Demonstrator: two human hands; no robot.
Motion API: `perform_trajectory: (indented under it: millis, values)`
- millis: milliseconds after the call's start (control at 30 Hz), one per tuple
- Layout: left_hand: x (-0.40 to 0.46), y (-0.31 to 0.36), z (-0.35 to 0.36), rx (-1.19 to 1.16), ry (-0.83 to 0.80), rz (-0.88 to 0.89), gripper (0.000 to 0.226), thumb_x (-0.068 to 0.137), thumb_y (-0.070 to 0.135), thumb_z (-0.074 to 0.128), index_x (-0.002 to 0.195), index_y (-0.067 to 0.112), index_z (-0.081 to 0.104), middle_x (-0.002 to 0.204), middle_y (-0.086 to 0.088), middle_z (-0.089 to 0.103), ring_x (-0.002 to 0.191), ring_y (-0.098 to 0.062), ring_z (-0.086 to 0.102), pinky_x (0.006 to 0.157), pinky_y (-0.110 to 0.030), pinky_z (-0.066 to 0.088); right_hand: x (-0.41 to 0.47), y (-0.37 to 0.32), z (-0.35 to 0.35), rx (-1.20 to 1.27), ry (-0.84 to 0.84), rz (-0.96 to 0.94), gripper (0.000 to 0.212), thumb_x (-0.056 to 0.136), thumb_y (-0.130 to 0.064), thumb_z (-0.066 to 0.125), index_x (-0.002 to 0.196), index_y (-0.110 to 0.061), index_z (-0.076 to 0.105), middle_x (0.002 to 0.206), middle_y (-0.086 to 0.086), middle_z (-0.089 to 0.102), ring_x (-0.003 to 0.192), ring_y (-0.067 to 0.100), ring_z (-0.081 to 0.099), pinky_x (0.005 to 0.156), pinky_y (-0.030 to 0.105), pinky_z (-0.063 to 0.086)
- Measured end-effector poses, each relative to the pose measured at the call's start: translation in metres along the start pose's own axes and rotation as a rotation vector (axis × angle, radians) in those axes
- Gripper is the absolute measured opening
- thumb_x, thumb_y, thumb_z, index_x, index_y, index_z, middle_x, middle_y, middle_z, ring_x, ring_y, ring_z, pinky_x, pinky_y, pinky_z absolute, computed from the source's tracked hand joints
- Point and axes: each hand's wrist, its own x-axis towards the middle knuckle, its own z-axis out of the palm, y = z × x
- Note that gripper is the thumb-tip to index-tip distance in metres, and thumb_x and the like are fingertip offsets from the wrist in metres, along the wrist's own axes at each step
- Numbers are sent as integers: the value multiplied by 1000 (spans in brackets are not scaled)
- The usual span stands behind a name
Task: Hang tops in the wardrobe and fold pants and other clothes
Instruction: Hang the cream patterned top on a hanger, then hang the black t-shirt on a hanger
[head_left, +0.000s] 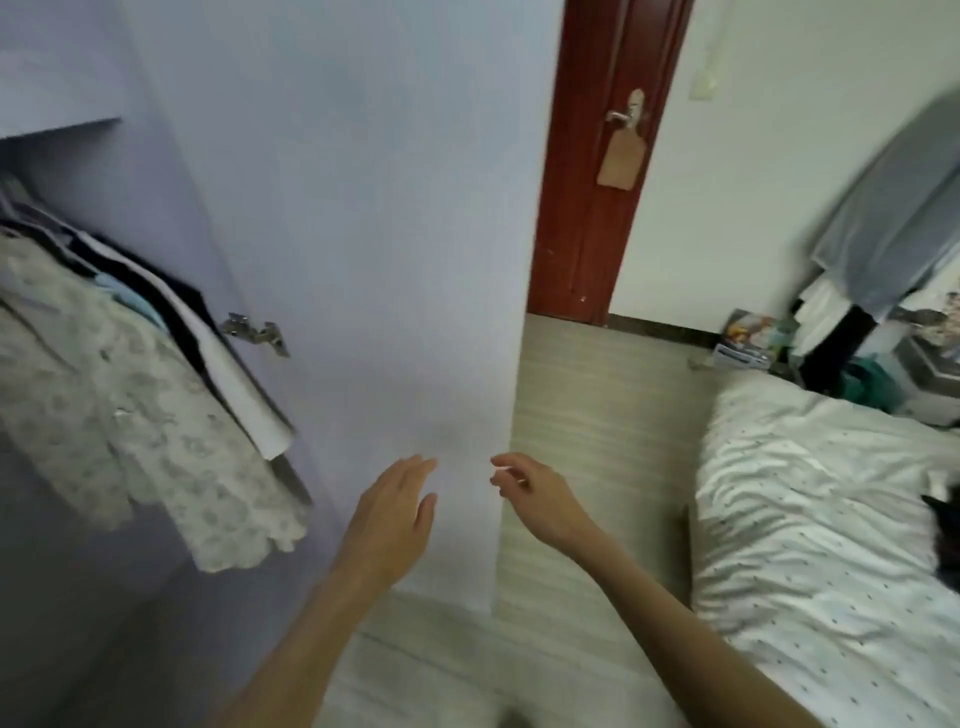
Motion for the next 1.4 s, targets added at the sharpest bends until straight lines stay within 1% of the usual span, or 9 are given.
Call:
perform_trajectory:
  millis: [133,233,433,800,1000,1100,1233,1333,1400]
  values:
    - [-21,76,59,-84,-204,204,39,97,14,47,135,11,48,137,-4,50,128,-17,45,105,-24,29,-97,66,-59,13,194,207,30,98,-18,47,125,-10,56,117,9,65,103,23,63,88,24,44]
    - [-37,150,102,-145,-313,390,33,93,9,51,125,3,57,125,-14,60,116,-26,57,100,-32,40,-178,115,-103,41,355,353,30,98,-16,47,125,-8,56,118,12,64,108,25,61,93,28,44]
    - [-86,304,177,-195,-508,662,36,93,12,52,130,9,54,128,-10,58,117,-25,55,99,-34,41,-336,193,-171,160,637,572,29,98,-14,45,125,-9,56,117,12,64,106,26,61,92,32,45]
    - [-222,542,316,-48,-905,1031,45,101,26,33,146,19,30,150,4,32,137,-11,30,109,-25,28,-595,337,-252,271,973,872,29,95,-9,46,121,-12,58,110,11,67,102,26,63,91,33,48]
    - [-286,671,401,28,-945,1291,46,101,23,31,147,19,25,154,2,21,140,-11,21,110,-26,20,-695,442,-285,179,1121,1103,32,96,-16,46,127,-13,54,116,7,64,109,26,59,83,24,41]
    - [-319,702,449,103,-973,1335,48,102,23,29,148,19,20,157,0,11,143,-13,12,113,-31,15,-732,496,-294,46,1123,1265,41,94,-17,48,135,-13,45,130,7,52,120,26,47,97,35,38]
    - [-347,697,504,340,-1021,1412,54,102,27,26,151,24,3,157,-4,-17,145,-22,-11,116,-45,6,-759,551,-296,-246,1023,1504,51,93,-18,48,142,-19,32,138,7,39,126,26,36,98,41,34]
    - [-352,691,538,439,-1018,1457,57,101,30,28,151,25,0,156,-5,-21,144,-26,-13,114,-49,9,-771,593,-305,-398,864,1574,67,92,-20,52,148,-23,16,150,7,24,138,26,23,105,44,28]
    - [-352,685,552,473,-1033,1479,59,99,30,31,151,26,1,155,-6,-20,143,-29,-13,113,-50,8,-776,613,-306,-437,703,1616,64,92,-20,53,147,-22,20,151,7,23,141,26,17,109,48,21]
